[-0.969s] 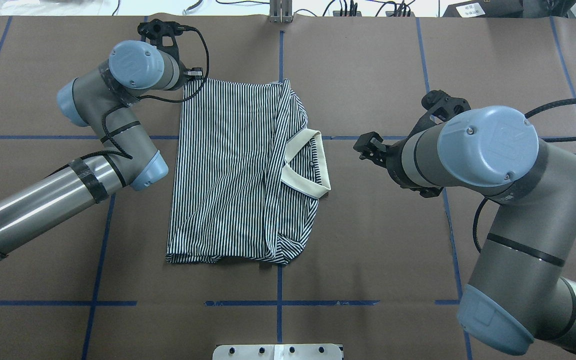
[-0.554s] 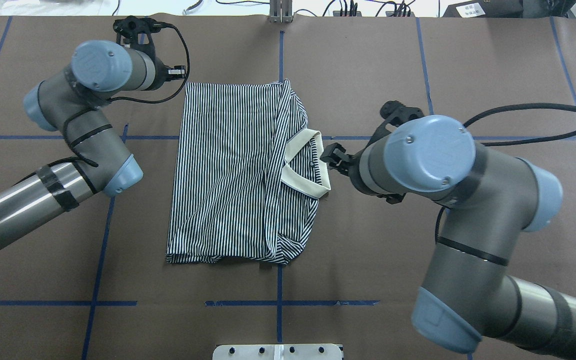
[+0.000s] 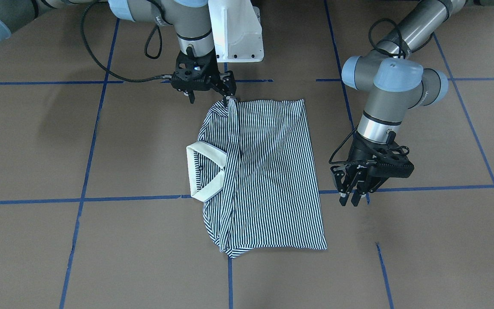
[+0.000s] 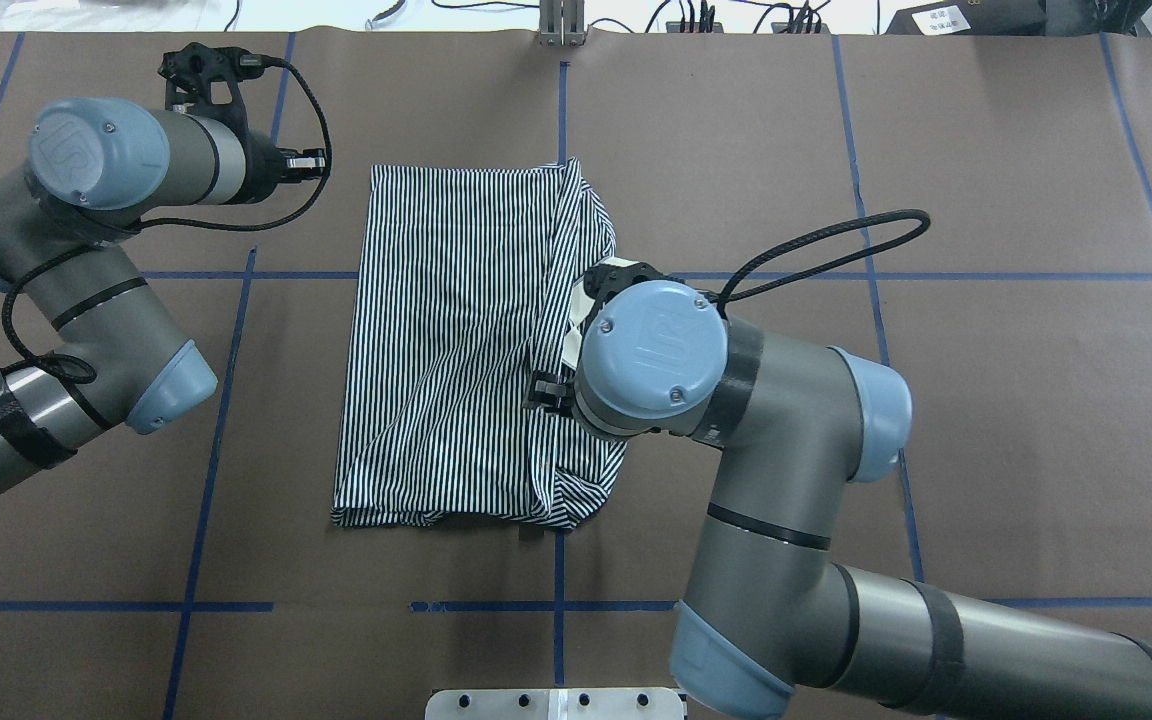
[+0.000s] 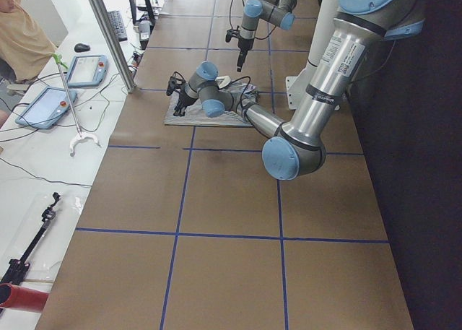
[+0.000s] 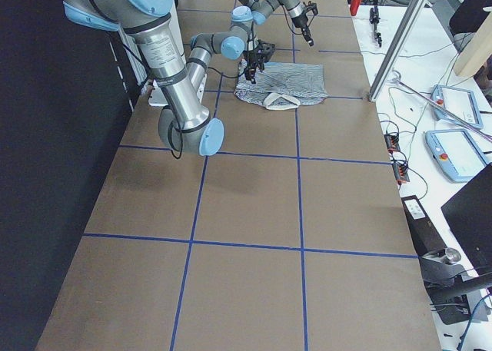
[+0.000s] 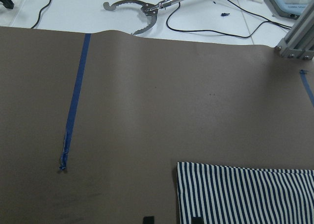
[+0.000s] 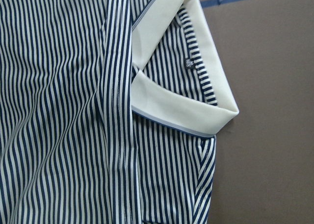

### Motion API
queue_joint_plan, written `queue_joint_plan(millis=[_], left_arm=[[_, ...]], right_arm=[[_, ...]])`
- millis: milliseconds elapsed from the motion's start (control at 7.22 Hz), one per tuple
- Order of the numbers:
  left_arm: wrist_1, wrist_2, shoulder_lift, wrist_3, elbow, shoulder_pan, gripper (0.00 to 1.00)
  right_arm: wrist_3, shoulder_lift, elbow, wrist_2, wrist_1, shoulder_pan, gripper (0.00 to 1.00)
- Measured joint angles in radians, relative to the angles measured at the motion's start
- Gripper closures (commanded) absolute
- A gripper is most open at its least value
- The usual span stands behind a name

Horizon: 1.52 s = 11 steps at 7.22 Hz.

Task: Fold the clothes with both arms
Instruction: 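Move the right gripper onto the shirt beside the cream collar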

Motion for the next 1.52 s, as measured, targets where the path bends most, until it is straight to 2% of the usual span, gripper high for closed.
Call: queue_joint_plan(millis=[415,831,1107,1246,1523], left_arm=[[0.001,-0.002,0.003,-0.002,0.001,0.003,0.62],[0.001,-0.002,0.004,-0.002,0.001,0.004,0.62],[0.000,-0.014,0.004,-0.002,-0.001,0.004,0.62],[0.000,-0.027,0.004,-0.002,-0.003,0.003,0.62],[-0.001,-0.037,0.004,-0.002,-0.005,0.003,0.62]], right_arm=[[-0.102,0.127,-0.222,0.065,-0.006,-0.037,0.00],[-0.111,0.146,-0.292,0.057,-0.015,-0.077,0.00],[-0.126,0.118,-0.282,0.056,-0.032,-0.077,0.00],[-0.155,0.069,-0.243,0.056,-0.035,-0.069,0.00],[-0.243,-0.082,-0.092,0.057,-0.059,-0.030,0.00]])
